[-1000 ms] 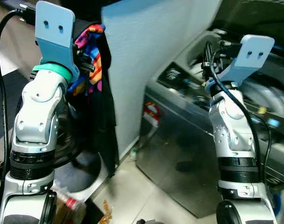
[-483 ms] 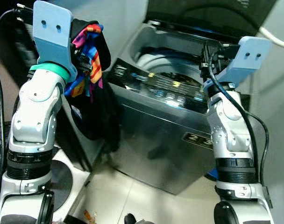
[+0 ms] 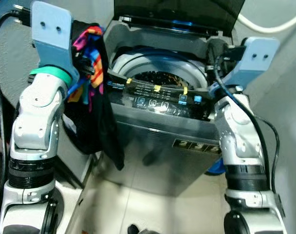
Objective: Clothes washing
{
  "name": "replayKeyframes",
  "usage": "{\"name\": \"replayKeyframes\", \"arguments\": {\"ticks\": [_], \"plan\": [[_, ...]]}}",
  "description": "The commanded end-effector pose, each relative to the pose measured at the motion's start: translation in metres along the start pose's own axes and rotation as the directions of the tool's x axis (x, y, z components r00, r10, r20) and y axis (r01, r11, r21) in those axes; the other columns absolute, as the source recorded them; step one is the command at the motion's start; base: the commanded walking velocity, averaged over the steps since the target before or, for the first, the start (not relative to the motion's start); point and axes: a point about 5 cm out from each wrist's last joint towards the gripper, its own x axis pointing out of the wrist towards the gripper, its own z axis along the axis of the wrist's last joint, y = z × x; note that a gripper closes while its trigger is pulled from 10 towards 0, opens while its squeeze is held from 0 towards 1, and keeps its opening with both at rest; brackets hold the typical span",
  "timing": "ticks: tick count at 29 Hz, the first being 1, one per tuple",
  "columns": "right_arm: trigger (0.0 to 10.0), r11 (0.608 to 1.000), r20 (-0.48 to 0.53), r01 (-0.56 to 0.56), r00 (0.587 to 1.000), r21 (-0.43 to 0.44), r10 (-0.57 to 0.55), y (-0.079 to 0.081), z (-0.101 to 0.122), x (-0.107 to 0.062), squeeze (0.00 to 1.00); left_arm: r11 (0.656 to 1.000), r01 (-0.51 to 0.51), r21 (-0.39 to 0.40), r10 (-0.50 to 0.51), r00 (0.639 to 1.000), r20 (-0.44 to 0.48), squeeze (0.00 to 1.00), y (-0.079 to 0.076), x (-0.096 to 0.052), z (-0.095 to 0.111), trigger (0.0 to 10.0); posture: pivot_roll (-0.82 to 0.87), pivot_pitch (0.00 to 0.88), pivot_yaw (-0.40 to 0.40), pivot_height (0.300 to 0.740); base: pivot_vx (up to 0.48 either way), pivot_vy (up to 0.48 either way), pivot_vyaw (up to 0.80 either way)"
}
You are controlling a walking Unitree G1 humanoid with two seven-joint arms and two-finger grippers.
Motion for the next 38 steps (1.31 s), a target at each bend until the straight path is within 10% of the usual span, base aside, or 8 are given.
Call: {"name": "replayKeyframes", "arguments": {"ticks": [1, 38], "plan": [[10.0, 1.000, -0.004, 0.007, 1.000, 0.004, -0.007, -0.002, -0.001, -0.001, 0.00, 1.000, -0.002, 0.007, 0.002, 1.000, 0.023, 0.00, -0.001, -0.001, 0.003, 10.0, 0.11, 0.041, 0.020, 0.740, 0.000, 0.000, -0.80], [10.0, 1.000, 0.014, -0.003, 1.000, -0.019, 0.003, -0.001, 0.000, 0.000, 0.00, 0.997, 0.073, -0.037, -0.071, 0.997, 0.036, 0.00, -0.010, -0.001, 0.006, 10.0, 0.11, 0.030, 0.016, 0.740, 0.227, 0.020, -0.12]]}}
